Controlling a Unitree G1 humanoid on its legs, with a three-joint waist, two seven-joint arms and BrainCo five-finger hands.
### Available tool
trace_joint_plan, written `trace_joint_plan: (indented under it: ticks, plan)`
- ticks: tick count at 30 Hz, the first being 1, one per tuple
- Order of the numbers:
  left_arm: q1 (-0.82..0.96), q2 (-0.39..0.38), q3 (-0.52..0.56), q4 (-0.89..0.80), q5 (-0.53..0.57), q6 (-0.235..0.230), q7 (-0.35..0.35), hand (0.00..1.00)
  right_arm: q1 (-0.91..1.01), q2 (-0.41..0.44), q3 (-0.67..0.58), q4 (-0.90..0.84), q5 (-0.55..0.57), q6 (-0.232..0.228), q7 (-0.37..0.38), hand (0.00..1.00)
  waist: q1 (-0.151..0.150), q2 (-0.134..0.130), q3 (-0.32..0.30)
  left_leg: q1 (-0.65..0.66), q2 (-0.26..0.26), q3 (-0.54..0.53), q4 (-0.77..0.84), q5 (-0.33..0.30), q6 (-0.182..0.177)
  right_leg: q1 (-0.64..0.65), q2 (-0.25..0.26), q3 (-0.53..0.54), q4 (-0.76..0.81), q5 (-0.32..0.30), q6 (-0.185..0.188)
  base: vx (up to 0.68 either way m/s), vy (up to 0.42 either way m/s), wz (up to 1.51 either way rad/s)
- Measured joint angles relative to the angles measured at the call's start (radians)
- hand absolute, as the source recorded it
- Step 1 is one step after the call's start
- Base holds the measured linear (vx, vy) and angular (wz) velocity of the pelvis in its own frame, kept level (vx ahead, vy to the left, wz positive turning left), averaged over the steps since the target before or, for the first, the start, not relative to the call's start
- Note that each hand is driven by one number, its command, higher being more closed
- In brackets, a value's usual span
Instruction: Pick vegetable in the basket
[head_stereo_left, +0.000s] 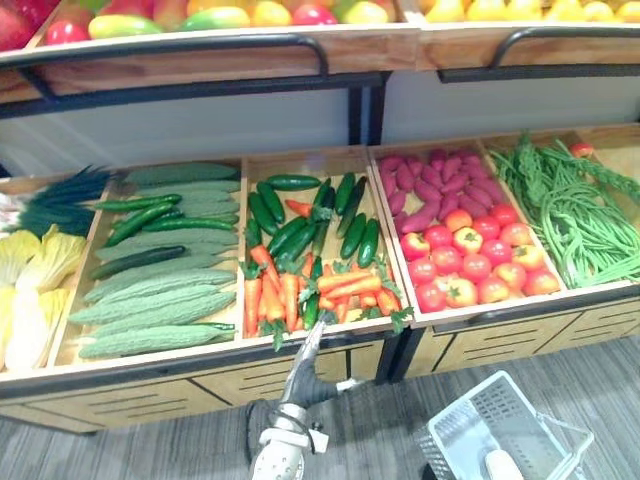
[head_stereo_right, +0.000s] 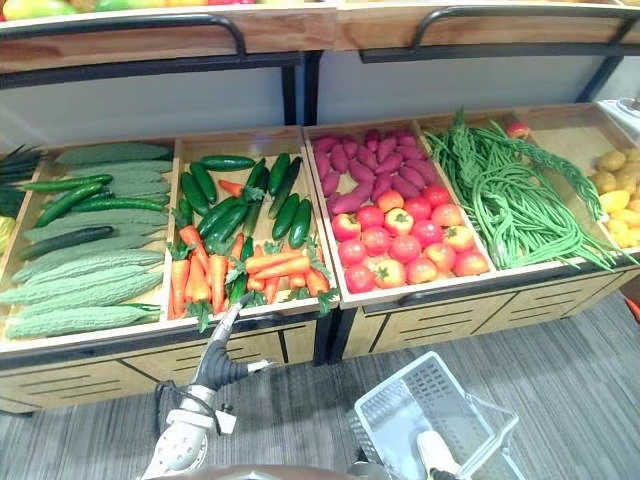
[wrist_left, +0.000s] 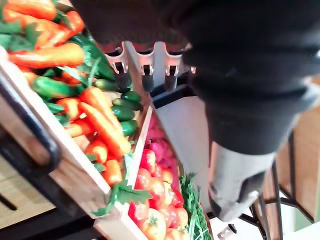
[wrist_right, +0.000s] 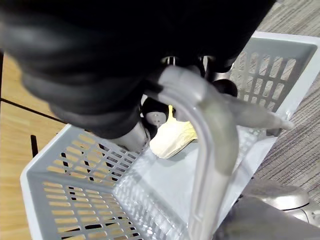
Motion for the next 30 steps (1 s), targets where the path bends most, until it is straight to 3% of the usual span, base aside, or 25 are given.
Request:
trace_joint_plan:
  ticks: [3, 9, 16, 19, 25, 30]
  plan:
    - [-0.027, 0.023, 0.018, -0.018, 0.087, 0.008, 0.024, 0.0, 0.004, -0.033, 0.036, 0.001, 0.005, 0.001, -0.001, 1.0, -0.013, 0.022, -0.015, 0.0, 0.003, 0.015, -0.002, -0.001, -0.002, -0.013, 0.008, 0.015, -0.004, 0.009, 0.003, 0.05, -0.004, -0.14]
    - [-0.19, 0.046, 0.172, 0.002, 0.219, 0.106, 0.059, 0.0, -0.002, -0.04, 0.075, 0.001, 0.001, 0.008, 0.004, 1.0, -0.017, 0.017, -0.017, 0.008, 0.004, 0.026, -0.003, -0.001, -0.002, -0.016, 0.014, 0.036, -0.004, 0.016, -0.004, 0.03, -0.001, -0.08]
    - [-0.377, 0.067, 0.318, 0.29, 0.307, 0.293, 0.1, 0.0, -0.004, -0.034, 0.113, -0.04, -0.037, 0.014, 0.019, 1.0, -0.037, 0.001, -0.015, 0.022, -0.008, 0.086, -0.018, -0.002, -0.001, -0.051, 0.015, 0.091, -0.004, 0.03, -0.01, -0.02, -0.006, -0.22]
    - [-0.472, 0.107, 0.325, 0.396, 0.335, 0.363, 0.111, 0.0, -0.006, -0.027, 0.124, -0.078, -0.054, 0.024, 0.026, 1.0, -0.042, -0.003, 0.002, 0.013, -0.012, 0.113, -0.017, -0.002, -0.001, -0.079, 0.015, 0.116, 0.001, 0.038, -0.007, -0.04, -0.02, -0.24]
    - [-0.615, 0.155, 0.312, 0.452, 0.338, 0.393, 0.142, 0.0, -0.009, -0.028, 0.16, -0.162, -0.055, 0.029, 0.025, 1.0, -0.042, 0.006, 0.046, -0.011, -0.013, 0.153, -0.015, -0.001, -0.002, -0.143, 0.02, 0.152, 0.029, 0.037, -0.007, -0.01, -0.023, -0.19]
    - [-0.717, 0.162, 0.241, 0.498, 0.342, 0.391, 0.145, 0.0, -0.023, -0.018, 0.192, -0.203, -0.054, 0.024, 0.025, 1.0, -0.04, -0.006, 0.061, -0.05, -0.012, 0.187, 0.006, 0.0, -0.003, -0.206, 0.021, 0.186, 0.055, 0.037, -0.007, 0.01, -0.018, -0.14]
